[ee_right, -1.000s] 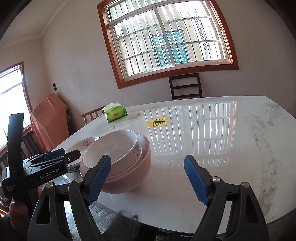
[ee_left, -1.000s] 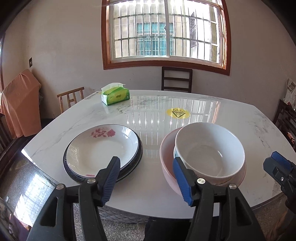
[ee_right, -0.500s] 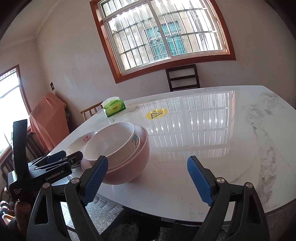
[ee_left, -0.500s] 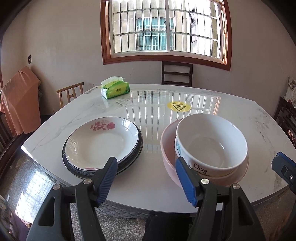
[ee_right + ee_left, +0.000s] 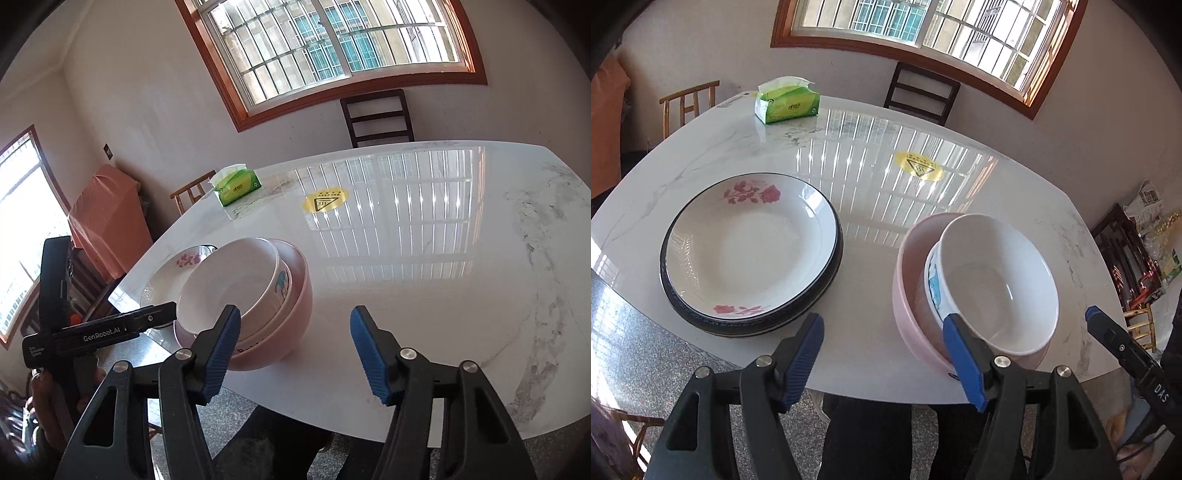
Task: Organize plates and bowls
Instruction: 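Move both open tools to the rim of the pink bowl, then close both tools on the pink bowl rim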
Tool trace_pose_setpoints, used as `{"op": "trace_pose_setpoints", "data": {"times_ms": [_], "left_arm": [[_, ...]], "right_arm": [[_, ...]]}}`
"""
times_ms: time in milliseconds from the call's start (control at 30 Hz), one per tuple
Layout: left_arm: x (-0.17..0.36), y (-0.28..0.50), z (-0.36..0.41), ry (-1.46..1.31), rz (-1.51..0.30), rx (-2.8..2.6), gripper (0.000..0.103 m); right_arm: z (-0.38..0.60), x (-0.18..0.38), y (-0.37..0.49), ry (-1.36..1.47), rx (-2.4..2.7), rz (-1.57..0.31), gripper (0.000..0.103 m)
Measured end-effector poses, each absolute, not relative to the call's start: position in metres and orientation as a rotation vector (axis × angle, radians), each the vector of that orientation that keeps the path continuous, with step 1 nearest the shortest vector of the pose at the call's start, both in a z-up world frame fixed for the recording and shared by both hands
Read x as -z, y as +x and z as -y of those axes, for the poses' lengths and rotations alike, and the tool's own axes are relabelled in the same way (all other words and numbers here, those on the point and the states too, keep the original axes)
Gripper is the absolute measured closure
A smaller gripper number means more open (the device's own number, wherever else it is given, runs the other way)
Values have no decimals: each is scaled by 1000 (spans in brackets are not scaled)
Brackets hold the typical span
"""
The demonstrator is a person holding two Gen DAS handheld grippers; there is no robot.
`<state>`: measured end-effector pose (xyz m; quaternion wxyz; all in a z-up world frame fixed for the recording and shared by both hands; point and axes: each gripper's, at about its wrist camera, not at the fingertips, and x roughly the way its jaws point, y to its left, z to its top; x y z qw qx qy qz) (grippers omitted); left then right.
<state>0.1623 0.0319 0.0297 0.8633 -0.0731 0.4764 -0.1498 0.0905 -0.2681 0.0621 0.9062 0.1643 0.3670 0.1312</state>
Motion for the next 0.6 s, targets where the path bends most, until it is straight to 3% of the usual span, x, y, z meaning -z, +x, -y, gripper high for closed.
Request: {"op": "trace_pose_setpoints", "data": {"times_ms": [167, 600], "left_arm": [[-26, 181, -31, -164, -1115, 324, 34], [-37, 196, -28, -111, -1205, 311, 34]], "right_arm": [[285, -46, 120, 478, -333, -898, 58], [262, -41, 165, 301, -274, -1134, 68]]}}
